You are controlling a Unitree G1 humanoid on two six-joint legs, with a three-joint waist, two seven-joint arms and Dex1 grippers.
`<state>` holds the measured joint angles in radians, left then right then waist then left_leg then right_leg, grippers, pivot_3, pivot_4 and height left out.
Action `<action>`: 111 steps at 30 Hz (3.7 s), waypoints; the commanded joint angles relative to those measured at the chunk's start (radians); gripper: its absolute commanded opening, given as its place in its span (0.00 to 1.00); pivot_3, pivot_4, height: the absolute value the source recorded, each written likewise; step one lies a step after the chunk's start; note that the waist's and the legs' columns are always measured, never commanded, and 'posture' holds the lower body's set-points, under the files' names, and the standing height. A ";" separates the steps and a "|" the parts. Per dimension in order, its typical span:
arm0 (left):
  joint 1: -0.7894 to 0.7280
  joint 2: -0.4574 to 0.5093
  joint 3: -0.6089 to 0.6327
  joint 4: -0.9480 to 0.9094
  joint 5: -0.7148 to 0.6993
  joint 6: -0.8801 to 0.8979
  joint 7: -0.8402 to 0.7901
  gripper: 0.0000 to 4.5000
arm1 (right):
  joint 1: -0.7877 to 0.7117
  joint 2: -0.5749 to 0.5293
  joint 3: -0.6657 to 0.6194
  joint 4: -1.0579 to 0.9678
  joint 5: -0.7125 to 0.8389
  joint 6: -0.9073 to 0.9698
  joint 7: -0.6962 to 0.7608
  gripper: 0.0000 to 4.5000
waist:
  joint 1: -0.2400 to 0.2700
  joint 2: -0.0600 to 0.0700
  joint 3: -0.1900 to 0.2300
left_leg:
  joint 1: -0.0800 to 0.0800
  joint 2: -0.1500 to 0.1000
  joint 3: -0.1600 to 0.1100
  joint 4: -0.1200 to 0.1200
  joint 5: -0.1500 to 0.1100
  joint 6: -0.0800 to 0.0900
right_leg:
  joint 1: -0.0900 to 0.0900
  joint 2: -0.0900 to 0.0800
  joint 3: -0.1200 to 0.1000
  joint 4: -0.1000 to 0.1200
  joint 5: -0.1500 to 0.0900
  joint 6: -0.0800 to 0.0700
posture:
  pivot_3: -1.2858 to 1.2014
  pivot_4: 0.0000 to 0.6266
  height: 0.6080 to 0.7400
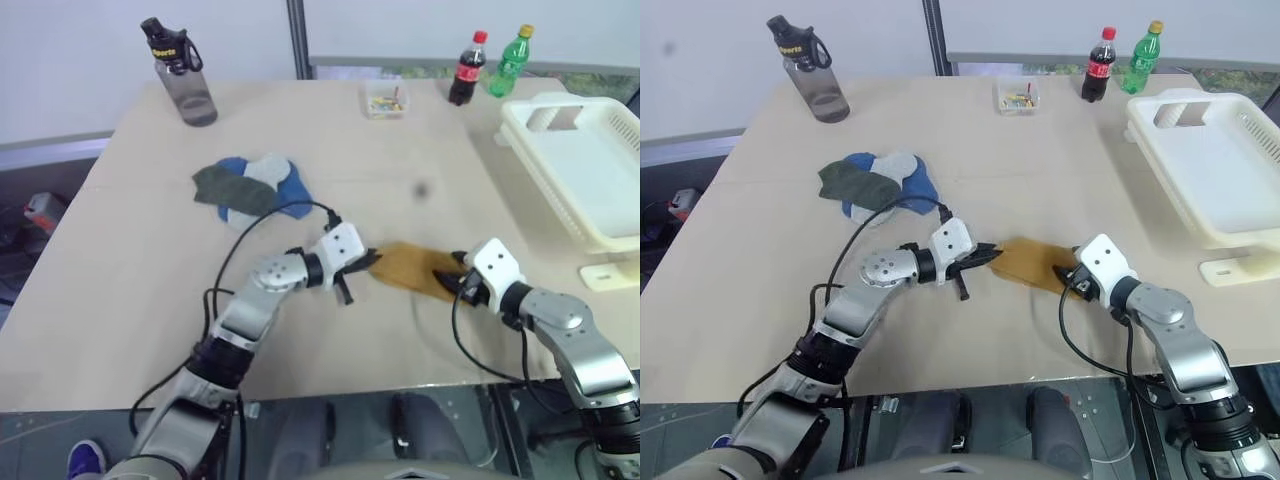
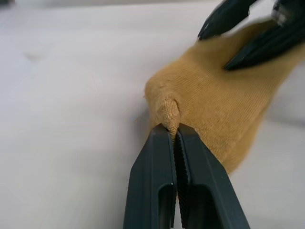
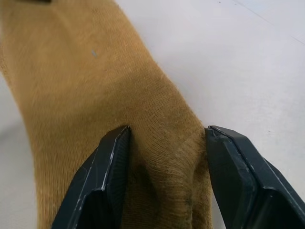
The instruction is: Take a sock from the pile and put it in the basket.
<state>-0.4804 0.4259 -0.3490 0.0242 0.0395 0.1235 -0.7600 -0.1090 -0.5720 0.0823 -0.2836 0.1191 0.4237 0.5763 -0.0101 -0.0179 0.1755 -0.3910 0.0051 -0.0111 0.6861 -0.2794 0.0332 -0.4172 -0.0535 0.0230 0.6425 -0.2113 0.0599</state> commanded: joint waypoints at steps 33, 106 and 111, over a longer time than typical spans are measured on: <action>-0.172 -0.153 0.367 0.112 -0.708 1.394 0.038 0.56 | 0.069 -0.041 0.029 -0.028 -0.013 -0.150 0.141 0.58 | -0.001 -0.001 0.000 | 0.006 0.000 -0.001 -0.001 0.000 0.000 | 0.006 0.000 0.000 0.000 0.000 0.000 | 0.52 0.24 1.00; -0.239 0.050 0.271 0.199 -1.080 1.491 0.391 0.56 | 0.176 -0.060 0.049 -0.181 -0.171 -0.071 0.049 0.58 | -0.004 -0.004 -0.003 | 0.008 0.001 0.000 -0.002 0.000 0.000 | 0.006 0.000 0.002 0.000 -0.001 0.000 | 0.52 0.24 1.00; -0.278 0.133 0.217 0.208 -1.141 1.491 0.387 0.56 | 0.180 -0.058 0.049 -0.190 -0.166 -0.062 0.050 0.58 | -0.005 -0.004 -0.003 | 0.009 0.001 0.000 -0.003 0.000 0.000 | 0.006 0.001 0.002 0.000 -0.001 0.000 | 0.52 0.24 1.00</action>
<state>-0.7537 0.5423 -0.1063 0.2297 -1.1036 1.6063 -0.3963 0.0586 -0.6294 0.1187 -0.4626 -0.0497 0.3469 0.6154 -0.0149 -0.0219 0.1724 -0.3824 0.0060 -0.0110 0.6833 -0.2793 0.0327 -0.4115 -0.0529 0.0255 0.6428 -0.2122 0.0596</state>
